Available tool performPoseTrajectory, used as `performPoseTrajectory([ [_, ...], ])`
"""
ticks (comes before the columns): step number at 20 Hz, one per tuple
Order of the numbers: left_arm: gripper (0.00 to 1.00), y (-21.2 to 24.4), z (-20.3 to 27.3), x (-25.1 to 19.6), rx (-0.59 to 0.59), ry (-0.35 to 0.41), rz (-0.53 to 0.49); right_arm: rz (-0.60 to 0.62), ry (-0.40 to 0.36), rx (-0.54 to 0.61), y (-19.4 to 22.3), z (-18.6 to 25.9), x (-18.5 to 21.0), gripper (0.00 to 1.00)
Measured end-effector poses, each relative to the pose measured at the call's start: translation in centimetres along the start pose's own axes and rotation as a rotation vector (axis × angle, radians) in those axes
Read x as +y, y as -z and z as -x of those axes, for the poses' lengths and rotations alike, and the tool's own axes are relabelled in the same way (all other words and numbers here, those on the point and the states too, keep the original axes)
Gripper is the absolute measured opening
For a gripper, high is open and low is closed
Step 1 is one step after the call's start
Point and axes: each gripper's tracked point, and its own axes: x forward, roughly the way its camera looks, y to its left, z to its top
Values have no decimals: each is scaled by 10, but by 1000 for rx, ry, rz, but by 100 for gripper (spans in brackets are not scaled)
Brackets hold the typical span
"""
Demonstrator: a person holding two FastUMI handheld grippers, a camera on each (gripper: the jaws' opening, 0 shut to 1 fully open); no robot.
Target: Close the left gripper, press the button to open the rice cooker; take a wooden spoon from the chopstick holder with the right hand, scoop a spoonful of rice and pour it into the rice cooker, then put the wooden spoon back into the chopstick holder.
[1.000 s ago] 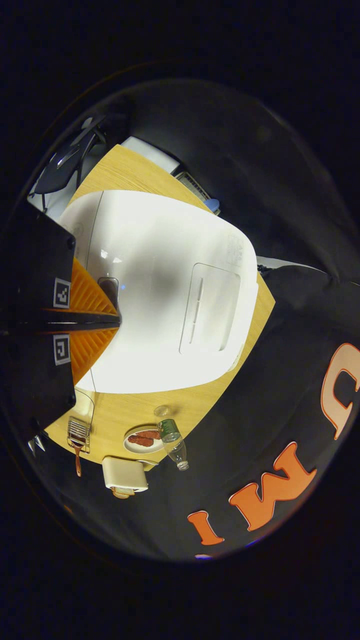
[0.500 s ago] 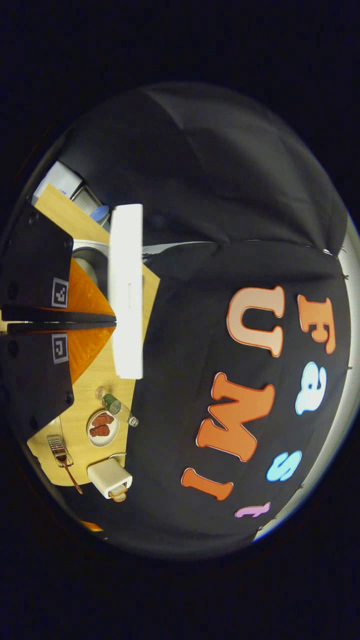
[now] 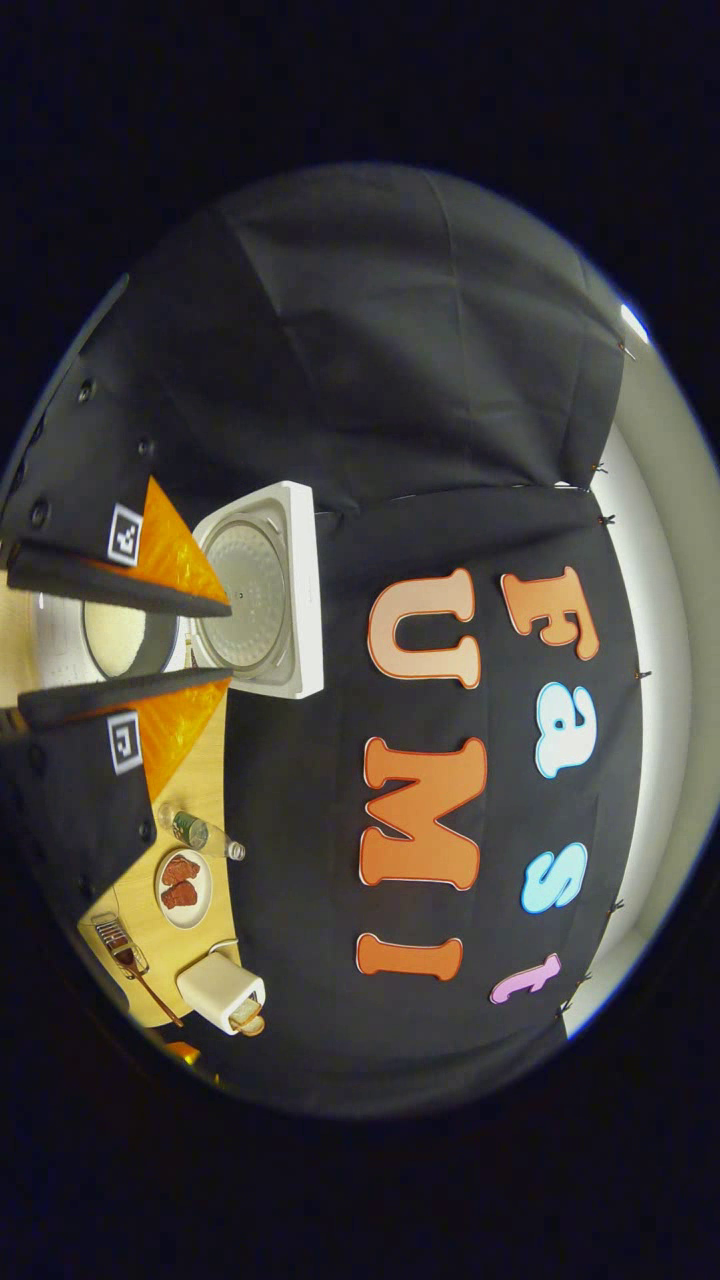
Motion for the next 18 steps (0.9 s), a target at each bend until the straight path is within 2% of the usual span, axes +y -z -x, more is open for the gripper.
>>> performPoseTrajectory([
  [1,51,0,6,-2,-4,-3,5,-10,-13,26,9,-6,1,95],
  [2,70,1,10,-4,-8,-5,11,-21,-26,55,19,-14,0,95],
  [4,89,0,20,-9,-31,-11,12,-38,-49,112,37,-31,0,95],
  [7,96,1,36,-20,-59,-34,-39,-84,-90,204,65,-55,7,96],
  [13,97,11,69,-28,-66,-110,-111,-242,-151,365,110,-91,22,93],
  [15,100,11,75,-28,-69,-127,-116,-298,-162,392,116,-103,25,86],
  [17,100,13,79,-28,-68,-135,-127,-361,-177,397,116,-111,30,76],
  [18,100,14,79,-28,-66,-136,-137,-392,-188,393,113,-114,34,68],
])
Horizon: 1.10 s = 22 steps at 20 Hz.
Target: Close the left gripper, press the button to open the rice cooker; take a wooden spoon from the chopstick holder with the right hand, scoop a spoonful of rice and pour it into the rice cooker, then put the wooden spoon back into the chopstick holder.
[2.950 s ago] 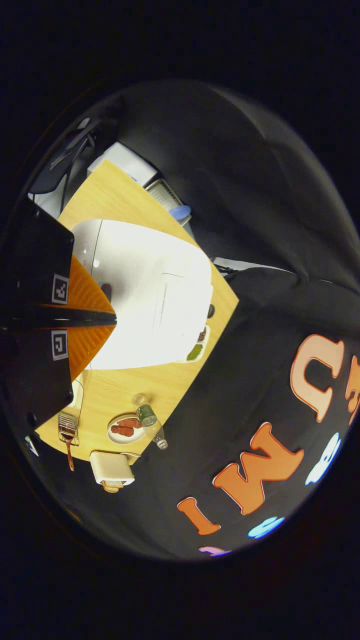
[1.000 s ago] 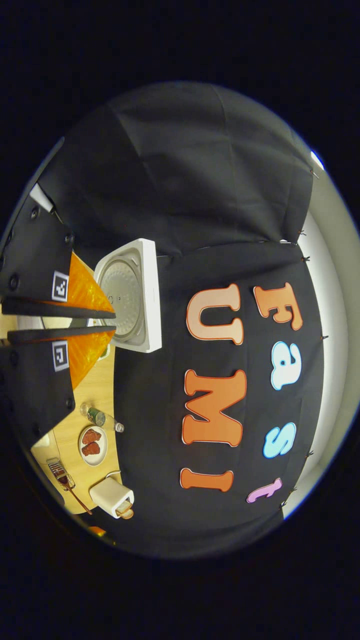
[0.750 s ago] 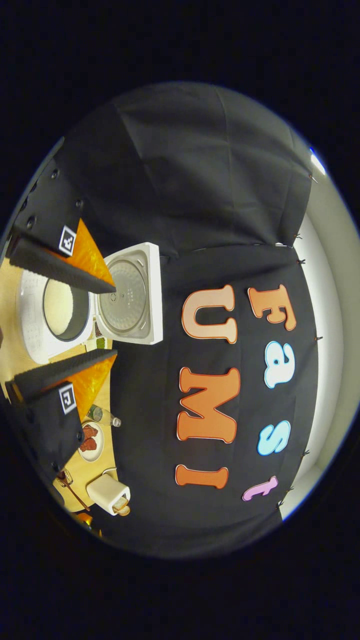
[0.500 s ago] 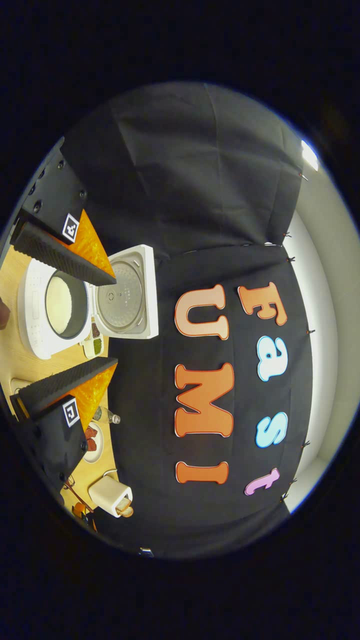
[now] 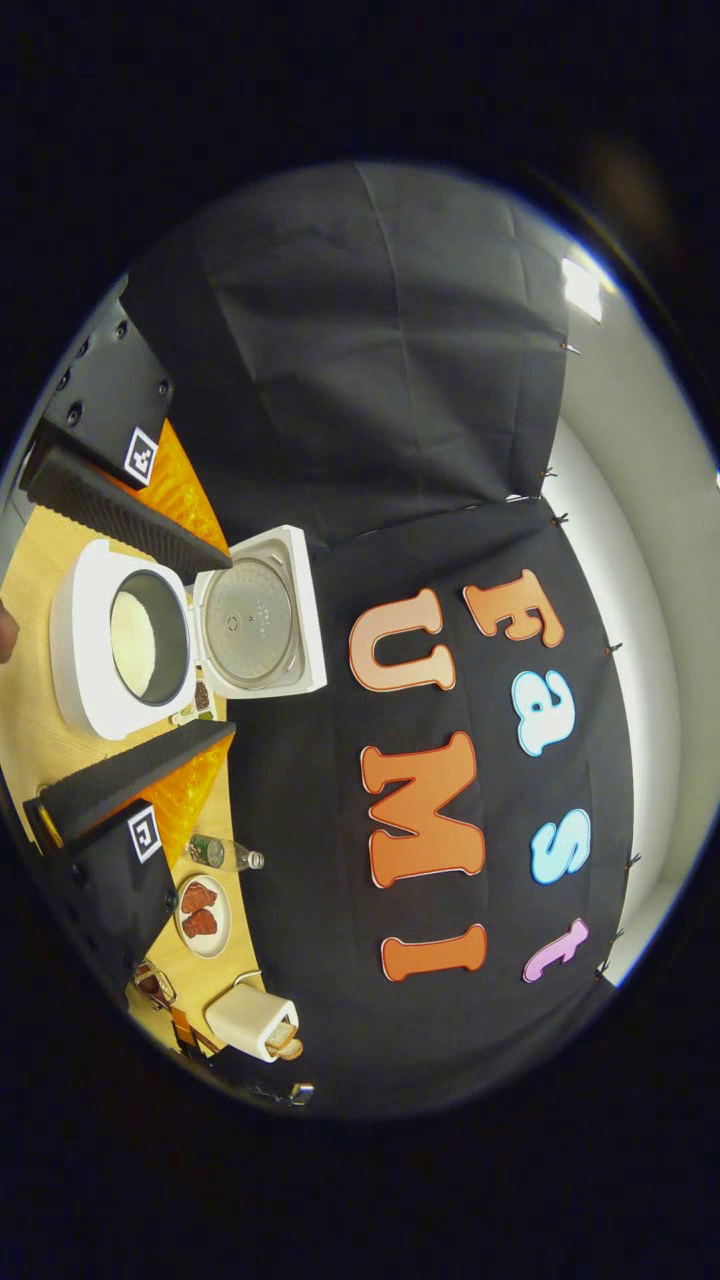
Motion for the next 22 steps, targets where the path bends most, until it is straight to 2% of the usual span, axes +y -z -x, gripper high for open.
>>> performPoseTrajectory([
  [1,100,0,0,-1,-2,1,-7,-22,-9,-12,-4,-2,1,64],
  [2,100,-1,0,-3,-2,6,-10,-36,-11,-26,-8,-5,2,51],
  [3,100,0,-1,-5,-2,16,-11,-37,-7,-33,-9,-7,2,51],
  [6,96,-2,-6,-8,-7,44,-9,-61,40,-63,-10,-16,-5,20],
  [10,96,0,-16,-7,-13,76,-19,-85,44,-63,-3,-9,-3,14],
  [12,100,3,-18,-5,-14,85,-17,-89,42,-73,-4,0,0,14],
  [16,100,9,-31,3,-7,105,-1,-103,29,-180,-29,34,12,14],
  [18,100,13,-35,5,-7,111,5,-91,21,-230,-42,54,24,13],
  [19,96,14,-37,6,-10,112,8,-73,17,-255,-48,63,30,13],
  [22,96,16,-41,10,-19,113,9,-44,-40,-287,-55,89,64,13],
])
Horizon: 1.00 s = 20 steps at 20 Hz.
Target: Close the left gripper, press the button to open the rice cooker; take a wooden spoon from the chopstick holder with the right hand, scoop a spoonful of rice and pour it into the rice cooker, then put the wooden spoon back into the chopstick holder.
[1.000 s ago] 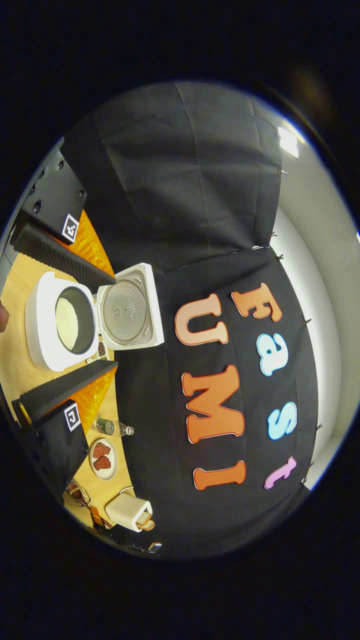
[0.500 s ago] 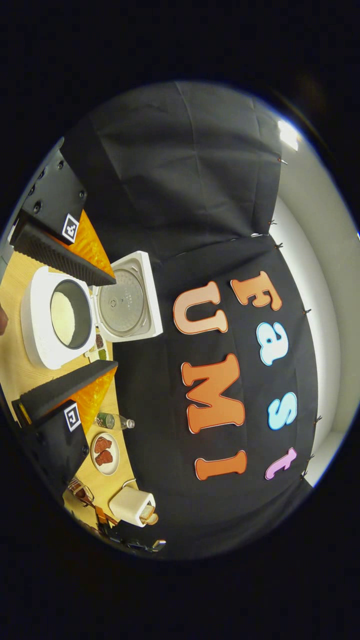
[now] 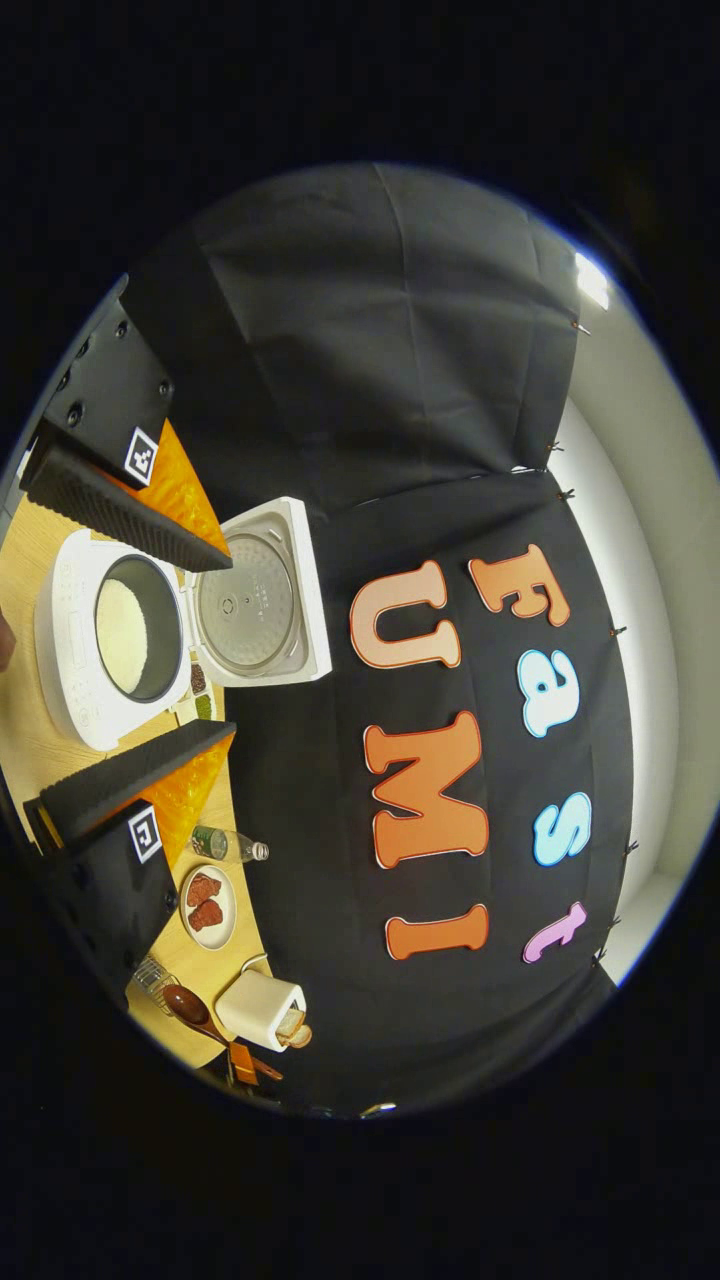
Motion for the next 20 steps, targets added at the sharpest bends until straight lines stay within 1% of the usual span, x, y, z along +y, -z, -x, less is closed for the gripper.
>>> performPoseTrajectory([
  [4,96,7,-6,8,5,7,-14,40,-89,17,5,14,50,13],
  [5,100,10,-7,11,9,8,-12,54,-110,25,9,15,62,13],
  [6,96,11,-9,15,11,-1,-4,74,-131,34,14,15,74,13],
  [7,100,12,-11,21,14,-9,9,98,-149,47,21,15,84,13],
  [9,100,19,-12,29,34,-22,32,161,-168,72,37,14,99,13],
  [11,100,25,-16,35,52,-22,46,236,-164,86,53,11,109,13],
  [12,97,26,-17,37,56,-22,50,278,-155,92,62,9,110,13],
  [16,97,27,-24,43,56,-19,50,472,-125,108,99,3,116,13],
  [18,97,28,-25,47,55,-16,37,597,-89,92,113,-3,115,13],
  [19,97,29,-25,49,56,-16,30,640,-85,79,120,-4,119,13],
  [20,100,30,-25,50,58,-17,25,686,-74,62,124,-6,122,13],
])
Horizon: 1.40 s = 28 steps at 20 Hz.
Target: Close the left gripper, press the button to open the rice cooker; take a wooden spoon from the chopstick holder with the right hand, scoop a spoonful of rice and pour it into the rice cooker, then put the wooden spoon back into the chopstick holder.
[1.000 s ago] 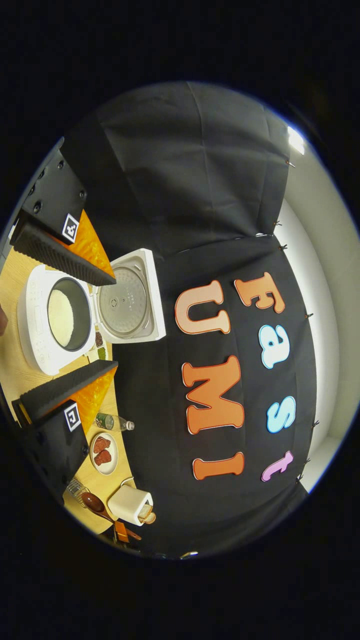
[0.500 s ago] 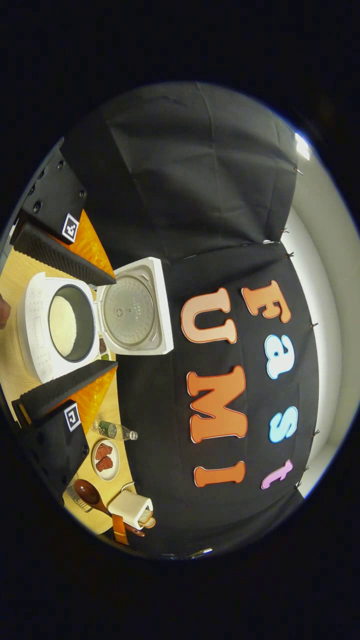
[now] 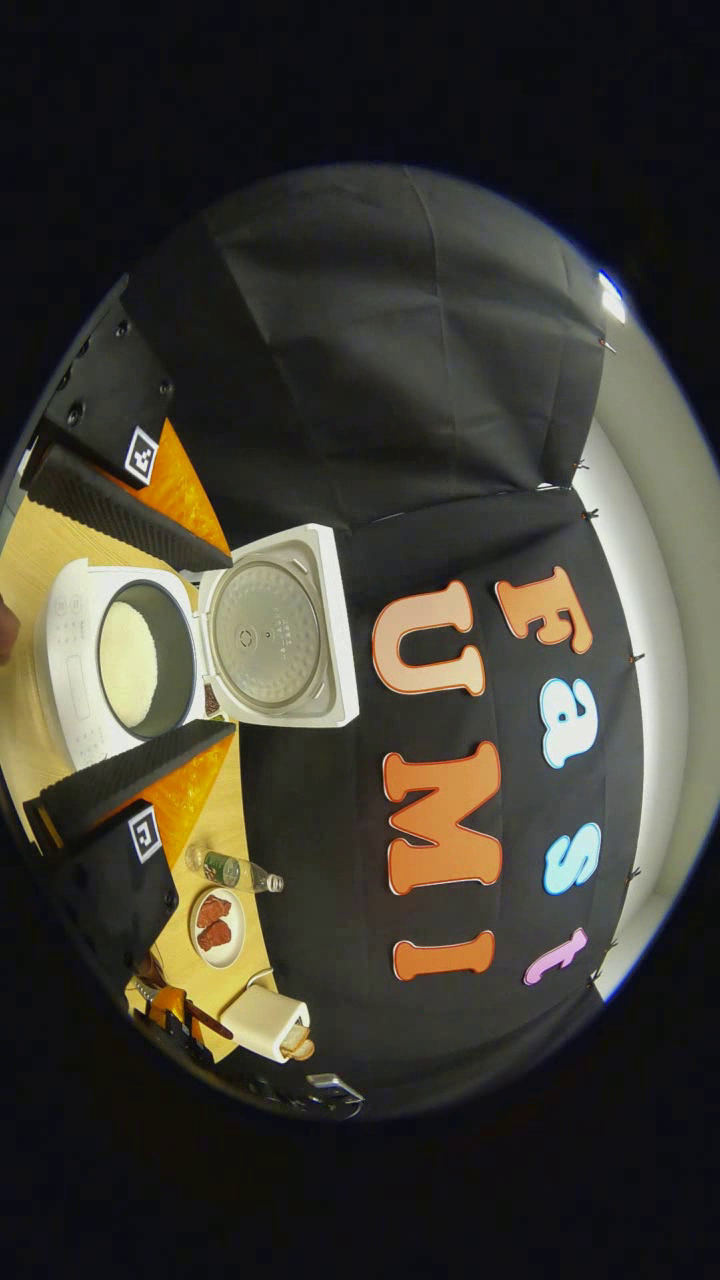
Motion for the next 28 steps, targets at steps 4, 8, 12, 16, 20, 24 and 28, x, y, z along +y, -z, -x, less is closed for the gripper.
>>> performPoseTrajectory([
  [4,100,10,-4,9,20,-3,-12,159,32,-28,15,-11,18,9],
  [8,100,16,-9,19,33,-13,-30,225,81,-45,31,-16,24,14],
  [12,100,25,-14,26,55,-16,-22,352,81,-78,42,-12,41,11],
  [16,100,32,-16,26,69,-9,-8,346,50,-24,60,0,53,11],
  [20,100,38,-22,23,83,1,-3,150,27,41,59,6,44,11],
  [24,97,41,-23,25,94,4,-9,-150,-70,114,58,8,59,11],
  [28,97,45,-25,28,98,5,-24,-252,-145,160,54,9,79,10],
])
